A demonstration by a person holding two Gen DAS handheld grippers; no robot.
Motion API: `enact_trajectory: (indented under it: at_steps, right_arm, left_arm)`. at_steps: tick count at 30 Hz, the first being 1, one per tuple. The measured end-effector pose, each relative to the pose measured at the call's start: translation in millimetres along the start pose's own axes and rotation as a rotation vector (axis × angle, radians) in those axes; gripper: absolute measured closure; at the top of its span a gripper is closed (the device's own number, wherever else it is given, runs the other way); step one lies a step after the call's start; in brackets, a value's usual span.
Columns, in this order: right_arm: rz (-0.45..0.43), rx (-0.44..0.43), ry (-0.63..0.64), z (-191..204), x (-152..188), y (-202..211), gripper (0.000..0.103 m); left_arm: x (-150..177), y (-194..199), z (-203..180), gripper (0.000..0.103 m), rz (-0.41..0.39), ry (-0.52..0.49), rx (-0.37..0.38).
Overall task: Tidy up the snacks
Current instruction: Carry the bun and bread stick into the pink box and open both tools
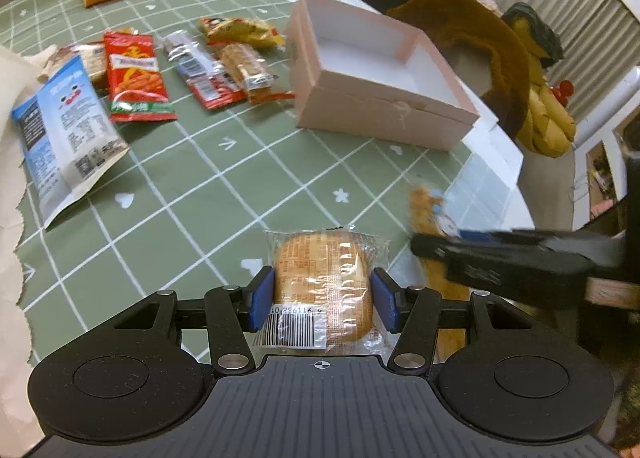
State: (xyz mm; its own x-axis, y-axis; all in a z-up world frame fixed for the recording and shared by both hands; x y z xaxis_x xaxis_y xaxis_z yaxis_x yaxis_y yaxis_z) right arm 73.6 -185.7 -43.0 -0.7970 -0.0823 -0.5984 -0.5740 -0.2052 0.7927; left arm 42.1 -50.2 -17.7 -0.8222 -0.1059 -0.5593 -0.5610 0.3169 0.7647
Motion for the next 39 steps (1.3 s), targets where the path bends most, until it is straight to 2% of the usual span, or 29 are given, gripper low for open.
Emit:
enact_trajectory:
  at_steps: [6, 9, 11, 15, 17, 20, 24, 27, 30, 32, 33, 36, 39]
  right_arm:
    - [-0.086, 0.014, -0.064, -24.3, -11.6, 57.4, 0.075]
    - [-0.173, 0.028, -0.087, -34.9, -36.8, 90.0, 0.075]
    - [-0.269, 0.031, -0.084, -39.8, -68.2, 119.1, 0.075]
    - [-0.435, 0.030, -0.052, -45.5, -142.2, 168.5, 0.075]
    - [-0.481, 0.036, -0.034, -47.9, -175.9, 179.9, 0.075]
    - [-0.513, 0.054, -0.009, -52.9, -219.2, 178.8, 0.075]
    - [-0.487, 0.058, -0.017, -61.3, -253.9, 148.3, 0.075]
    - [-0.431, 0.069, -0.025, -68.2, -263.0, 111.2, 0.075]
    - [-0.340, 0.059, -0.044, -73.7, -262.7, 64.5, 0.075]
    - [-0.255, 0.045, -0.049, -73.1, -258.0, 29.6, 0.075]
    - [-0.180, 0.033, -0.049, -73.2, -253.9, 5.8, 0.073]
    - [-0.005, -0.011, -0.113, -76.5, -240.9, -52.6, 0.071]
    - [0.009, 0.015, -0.116, -82.8, -231.8, -74.4, 0.067]
  left_arm:
    - [-14.1, 0.7, -25.1, 0.045, -0.044, -0.023, 0.074]
    - [-45.6, 13.0, -44.2, 0.045, -0.118, -0.025, 0.146]
    - [-81.4, 29.5, -57.7, 0.045, -0.203, -0.052, 0.182]
    - [-159.5, 63.6, -77.8, 0.045, -0.382, -0.115, 0.183]
    - [-189.4, 68.1, -84.6, 0.045, -0.433, -0.157, 0.159]
    - [-217.7, 53.0, -86.4, 0.045, -0.447, -0.151, 0.138]
    - [-236.0, 17.1, -80.3, 0.045, -0.411, -0.091, 0.138]
    - [-236.9, -15.8, -78.0, 0.045, -0.365, -0.051, 0.154]
    - [-234.5, -60.5, -64.2, 0.045, -0.284, 0.004, 0.181]
    - [-228.7, -96.0, -52.0, 0.045, -0.215, 0.016, 0.145]
    - [-227.3, -109.6, -44.1, 0.046, -0.203, 0.025, 0.120]
    - [-224.3, -120.7, -26.1, 0.046, -0.200, 0.074, 0.114]
    - [-220.5, -113.2, -13.9, 0.046, -0.200, 0.062, 0.123]
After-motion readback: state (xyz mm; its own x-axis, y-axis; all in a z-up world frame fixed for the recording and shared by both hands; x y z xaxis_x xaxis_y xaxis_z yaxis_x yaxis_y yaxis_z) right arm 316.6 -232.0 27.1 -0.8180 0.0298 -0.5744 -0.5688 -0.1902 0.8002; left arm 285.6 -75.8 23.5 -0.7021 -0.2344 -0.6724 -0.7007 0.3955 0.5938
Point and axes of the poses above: each gripper's, at about its wrist camera, not at the fingertips, and y roughly against the way its jaws point, z to its left, x to its underside, the point moved 10 cm from there along -y, roughly the way its jaws point, and after that the axes turned 6 degrees about -z, right-handed, at the moved point
